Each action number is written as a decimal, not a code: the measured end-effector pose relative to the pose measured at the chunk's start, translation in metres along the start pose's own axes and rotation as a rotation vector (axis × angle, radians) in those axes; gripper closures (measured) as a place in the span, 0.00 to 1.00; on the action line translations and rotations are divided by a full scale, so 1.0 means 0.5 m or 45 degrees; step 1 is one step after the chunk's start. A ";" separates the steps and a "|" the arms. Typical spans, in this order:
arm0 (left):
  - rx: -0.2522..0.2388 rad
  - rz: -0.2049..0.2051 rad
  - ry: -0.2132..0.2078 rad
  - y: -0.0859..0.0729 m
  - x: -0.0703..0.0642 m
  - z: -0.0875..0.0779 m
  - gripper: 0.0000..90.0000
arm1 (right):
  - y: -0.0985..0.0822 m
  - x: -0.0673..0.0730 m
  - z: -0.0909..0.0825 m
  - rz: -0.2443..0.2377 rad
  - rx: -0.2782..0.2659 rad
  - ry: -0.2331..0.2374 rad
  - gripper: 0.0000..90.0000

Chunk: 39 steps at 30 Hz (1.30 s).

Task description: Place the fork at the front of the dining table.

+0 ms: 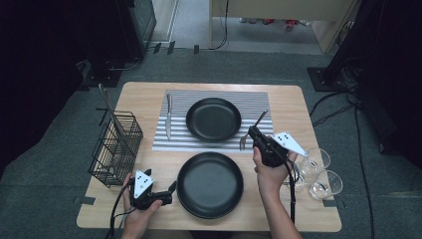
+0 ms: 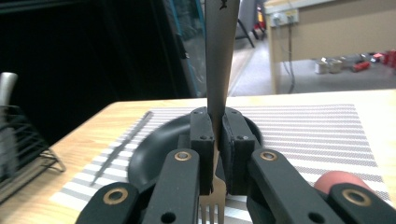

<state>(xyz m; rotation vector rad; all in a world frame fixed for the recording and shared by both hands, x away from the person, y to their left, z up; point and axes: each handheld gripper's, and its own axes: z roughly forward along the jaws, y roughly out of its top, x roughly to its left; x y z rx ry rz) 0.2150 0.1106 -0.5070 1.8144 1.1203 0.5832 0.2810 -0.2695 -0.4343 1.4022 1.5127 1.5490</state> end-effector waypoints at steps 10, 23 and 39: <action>0.002 0.004 -0.011 0.000 0.000 0.000 0.02 | -0.016 -0.025 0.044 -0.033 0.074 -0.138 0.95; 0.004 0.006 -0.027 0.000 0.000 -0.001 0.02 | -0.031 -0.040 0.081 -0.071 0.126 -0.260 0.95; 0.004 0.003 -0.038 0.000 0.001 -0.001 0.02 | -0.039 -0.062 0.113 -0.072 0.170 -0.337 0.95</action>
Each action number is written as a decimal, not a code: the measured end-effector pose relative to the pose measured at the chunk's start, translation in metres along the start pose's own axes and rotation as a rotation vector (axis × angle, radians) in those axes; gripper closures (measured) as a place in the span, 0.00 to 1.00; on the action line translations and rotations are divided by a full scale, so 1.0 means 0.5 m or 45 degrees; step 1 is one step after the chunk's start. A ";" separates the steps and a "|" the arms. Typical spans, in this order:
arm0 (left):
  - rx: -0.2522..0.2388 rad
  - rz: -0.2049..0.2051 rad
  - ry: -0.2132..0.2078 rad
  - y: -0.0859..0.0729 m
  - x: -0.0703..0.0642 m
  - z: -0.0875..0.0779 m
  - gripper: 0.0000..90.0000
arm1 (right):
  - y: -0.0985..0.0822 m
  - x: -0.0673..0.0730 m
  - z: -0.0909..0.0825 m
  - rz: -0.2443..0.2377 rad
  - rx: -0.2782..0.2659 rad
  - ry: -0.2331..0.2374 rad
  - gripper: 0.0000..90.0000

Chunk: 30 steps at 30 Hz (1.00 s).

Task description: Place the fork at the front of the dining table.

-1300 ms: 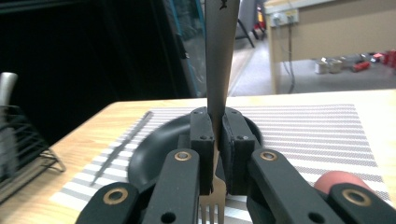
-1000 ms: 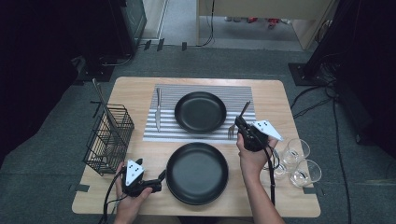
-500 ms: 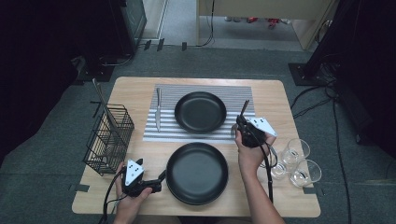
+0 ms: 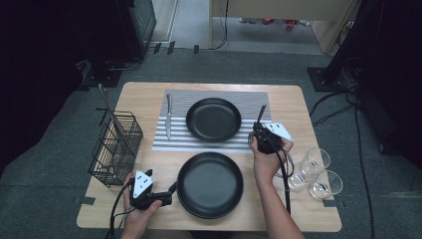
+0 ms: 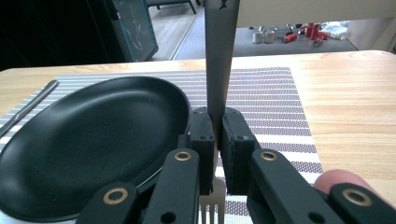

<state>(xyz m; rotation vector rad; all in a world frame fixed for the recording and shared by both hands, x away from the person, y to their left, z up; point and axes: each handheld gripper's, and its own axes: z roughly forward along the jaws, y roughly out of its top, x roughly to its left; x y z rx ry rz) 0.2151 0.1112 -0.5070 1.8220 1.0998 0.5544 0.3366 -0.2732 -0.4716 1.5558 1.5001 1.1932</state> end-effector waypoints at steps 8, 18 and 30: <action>-0.002 -0.004 -0.009 0.000 0.001 -0.001 0.02 | 0.002 0.002 0.021 -0.012 0.011 -0.039 0.95; -0.003 -0.005 -0.016 0.000 0.001 0.000 0.02 | 0.007 -0.003 0.027 -0.042 0.025 -0.086 0.95; -0.002 -0.004 -0.016 0.000 0.000 0.000 0.02 | 0.011 -0.011 0.037 -0.034 0.045 -0.100 0.94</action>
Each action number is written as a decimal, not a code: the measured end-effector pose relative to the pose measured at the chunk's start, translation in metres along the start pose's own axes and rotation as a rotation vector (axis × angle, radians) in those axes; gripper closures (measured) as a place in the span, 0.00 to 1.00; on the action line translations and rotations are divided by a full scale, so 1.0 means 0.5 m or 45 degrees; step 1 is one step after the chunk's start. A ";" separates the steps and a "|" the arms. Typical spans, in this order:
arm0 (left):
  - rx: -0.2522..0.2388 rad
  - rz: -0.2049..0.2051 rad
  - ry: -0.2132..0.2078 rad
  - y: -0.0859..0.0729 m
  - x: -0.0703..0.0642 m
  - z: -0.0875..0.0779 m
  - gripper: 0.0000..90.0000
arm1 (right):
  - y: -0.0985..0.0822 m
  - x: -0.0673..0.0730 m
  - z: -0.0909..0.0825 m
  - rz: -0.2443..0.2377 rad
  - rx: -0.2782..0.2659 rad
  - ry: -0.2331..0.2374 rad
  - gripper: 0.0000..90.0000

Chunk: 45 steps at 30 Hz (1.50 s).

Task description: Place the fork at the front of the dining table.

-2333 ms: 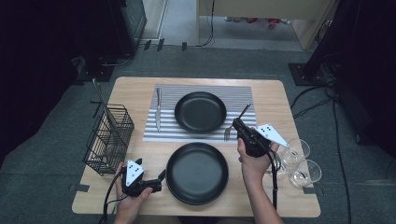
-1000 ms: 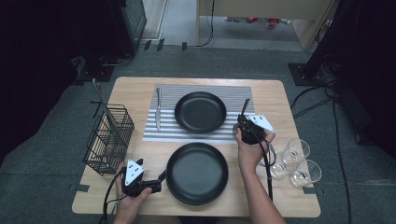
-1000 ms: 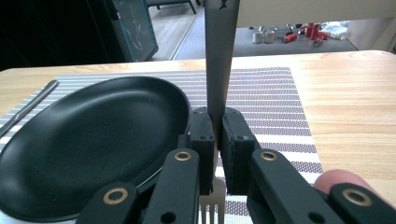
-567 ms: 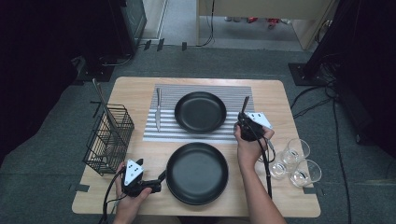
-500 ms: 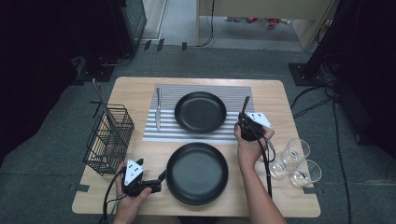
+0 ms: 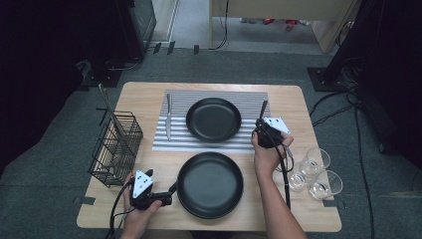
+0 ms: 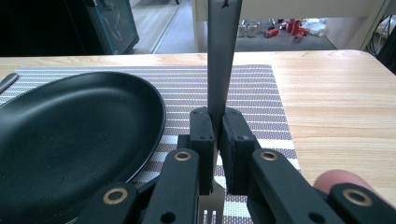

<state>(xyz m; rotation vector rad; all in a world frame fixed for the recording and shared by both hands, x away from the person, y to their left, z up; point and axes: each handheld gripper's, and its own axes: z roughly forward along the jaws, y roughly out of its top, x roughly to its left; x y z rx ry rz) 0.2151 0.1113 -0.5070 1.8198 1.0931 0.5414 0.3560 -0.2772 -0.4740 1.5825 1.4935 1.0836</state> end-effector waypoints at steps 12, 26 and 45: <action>0.000 0.001 -0.003 0.000 0.000 0.000 0.02 | -0.005 -0.012 0.032 0.091 -0.004 0.043 0.94; -0.005 -0.002 -0.007 0.000 0.001 0.001 0.02 | -0.008 -0.015 0.083 0.123 0.059 0.068 0.94; -0.006 -0.007 -0.014 0.001 0.002 0.001 0.02 | -0.024 -0.037 0.144 0.188 0.250 0.067 0.94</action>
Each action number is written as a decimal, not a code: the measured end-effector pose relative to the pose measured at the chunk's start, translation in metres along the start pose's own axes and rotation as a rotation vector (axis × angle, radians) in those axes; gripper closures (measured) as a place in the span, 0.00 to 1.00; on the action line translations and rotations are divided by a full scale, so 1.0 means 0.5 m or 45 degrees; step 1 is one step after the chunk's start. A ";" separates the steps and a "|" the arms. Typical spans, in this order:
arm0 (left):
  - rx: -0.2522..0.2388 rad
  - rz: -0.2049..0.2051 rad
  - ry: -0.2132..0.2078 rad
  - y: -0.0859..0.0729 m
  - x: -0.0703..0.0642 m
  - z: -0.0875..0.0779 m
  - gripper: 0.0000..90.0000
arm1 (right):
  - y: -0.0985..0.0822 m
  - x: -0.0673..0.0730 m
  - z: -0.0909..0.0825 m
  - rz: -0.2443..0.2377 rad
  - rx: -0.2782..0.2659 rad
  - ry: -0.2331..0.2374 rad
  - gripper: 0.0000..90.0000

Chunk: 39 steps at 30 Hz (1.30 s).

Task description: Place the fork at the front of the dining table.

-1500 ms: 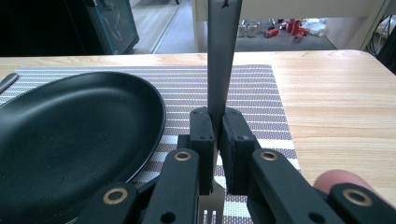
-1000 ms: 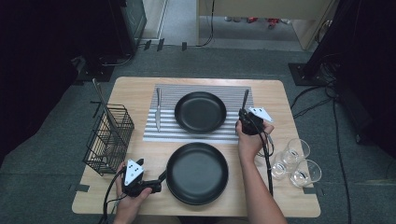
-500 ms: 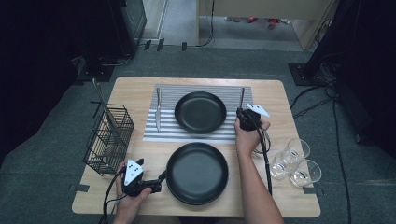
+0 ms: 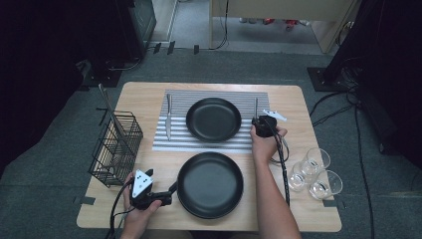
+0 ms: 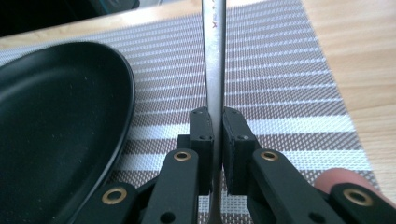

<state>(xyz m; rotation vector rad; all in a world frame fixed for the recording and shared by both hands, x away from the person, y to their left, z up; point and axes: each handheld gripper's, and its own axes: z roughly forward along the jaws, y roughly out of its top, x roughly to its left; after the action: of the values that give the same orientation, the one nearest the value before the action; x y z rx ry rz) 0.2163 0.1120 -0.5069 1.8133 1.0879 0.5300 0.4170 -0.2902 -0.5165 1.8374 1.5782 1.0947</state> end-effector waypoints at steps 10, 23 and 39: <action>0.000 -0.001 0.000 0.000 0.000 0.000 0.02 | 0.000 -0.003 0.012 0.026 0.022 -0.007 0.90; -0.001 0.002 -0.001 0.000 0.000 0.000 0.02 | 0.005 -0.009 -0.002 0.030 0.017 0.032 0.87; -0.001 0.003 0.000 0.000 -0.001 0.000 0.02 | 0.008 0.029 -0.035 -0.046 -0.038 0.070 0.66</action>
<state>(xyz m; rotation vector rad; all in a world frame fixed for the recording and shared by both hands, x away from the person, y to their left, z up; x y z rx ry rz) 0.2161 0.1115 -0.5070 1.8142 1.0858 0.5313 0.4052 -0.2794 -0.4995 1.7671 1.6108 1.1554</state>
